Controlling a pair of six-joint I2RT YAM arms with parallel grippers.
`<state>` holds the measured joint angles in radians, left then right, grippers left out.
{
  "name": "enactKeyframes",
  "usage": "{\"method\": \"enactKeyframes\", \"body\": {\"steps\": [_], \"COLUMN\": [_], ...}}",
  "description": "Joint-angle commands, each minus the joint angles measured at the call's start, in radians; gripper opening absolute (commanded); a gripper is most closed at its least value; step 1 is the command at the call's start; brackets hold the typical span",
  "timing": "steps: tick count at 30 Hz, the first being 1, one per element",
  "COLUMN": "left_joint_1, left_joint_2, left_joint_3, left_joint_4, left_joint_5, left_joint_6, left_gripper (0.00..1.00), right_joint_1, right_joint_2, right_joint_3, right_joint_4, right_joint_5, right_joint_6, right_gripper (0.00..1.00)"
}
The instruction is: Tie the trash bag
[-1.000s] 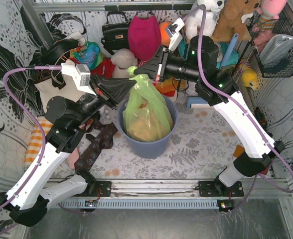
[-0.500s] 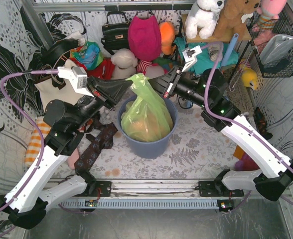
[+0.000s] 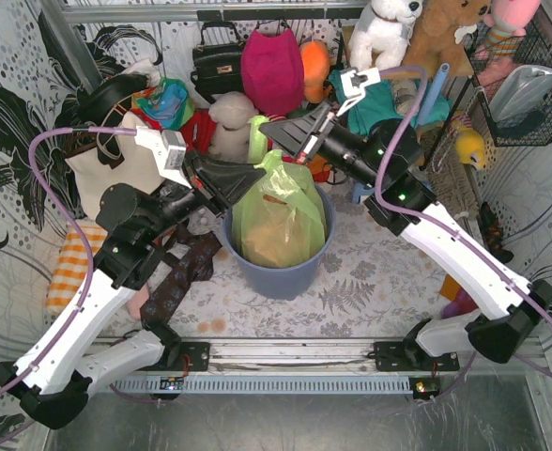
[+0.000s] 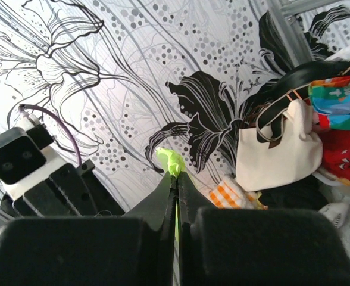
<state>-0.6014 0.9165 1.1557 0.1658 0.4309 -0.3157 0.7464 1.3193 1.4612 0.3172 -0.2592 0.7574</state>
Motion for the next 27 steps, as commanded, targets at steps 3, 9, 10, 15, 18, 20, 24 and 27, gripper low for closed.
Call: {"method": "enactKeyframes", "body": {"steps": [3, 9, 10, 15, 18, 20, 24, 27], "left_joint_1": [-0.003, -0.003, -0.003, -0.003, -0.003, -0.003, -0.003, -0.003], "left_joint_2": [-0.004, -0.001, 0.000, -0.010, -0.016, -0.020, -0.021, -0.017], "left_joint_3": [0.005, 0.012, 0.013, 0.007, 0.005, 0.004, -0.006, -0.013], "left_joint_4": [0.070, 0.099, 0.095, 0.074, 0.046, 0.023, 0.005, 0.002], "left_joint_5": [0.082, 0.171, 0.174, 0.156, 0.136, 0.119, 0.079, 0.060], "left_joint_6": [-0.015, -0.023, -0.023, -0.016, -0.005, 0.009, 0.024, 0.026], "left_gripper": [0.00, 0.00, 0.00, 0.00, 0.00, 0.00, 0.00, 0.00], "right_joint_1": [0.042, 0.082, 0.091, 0.118, 0.124, 0.126, 0.126, 0.126], "right_joint_2": [0.123, 0.276, 0.300, 0.423, 0.465, 0.468, 0.470, 0.466], "right_joint_3": [0.203, 0.407, 0.444, 0.606, 0.654, 0.647, 0.648, 0.657], "right_joint_4": [-0.059, -0.161, -0.177, -0.243, -0.269, -0.289, -0.349, -0.408], "right_joint_5": [-0.082, -0.174, -0.189, -0.275, -0.343, -0.369, -0.390, -0.364], "right_joint_6": [0.030, 0.044, 0.046, 0.067, 0.100, 0.115, 0.105, 0.071], "right_gripper": [0.00, 0.00, 0.00, 0.00, 0.00, 0.00, 0.00, 0.00]}}
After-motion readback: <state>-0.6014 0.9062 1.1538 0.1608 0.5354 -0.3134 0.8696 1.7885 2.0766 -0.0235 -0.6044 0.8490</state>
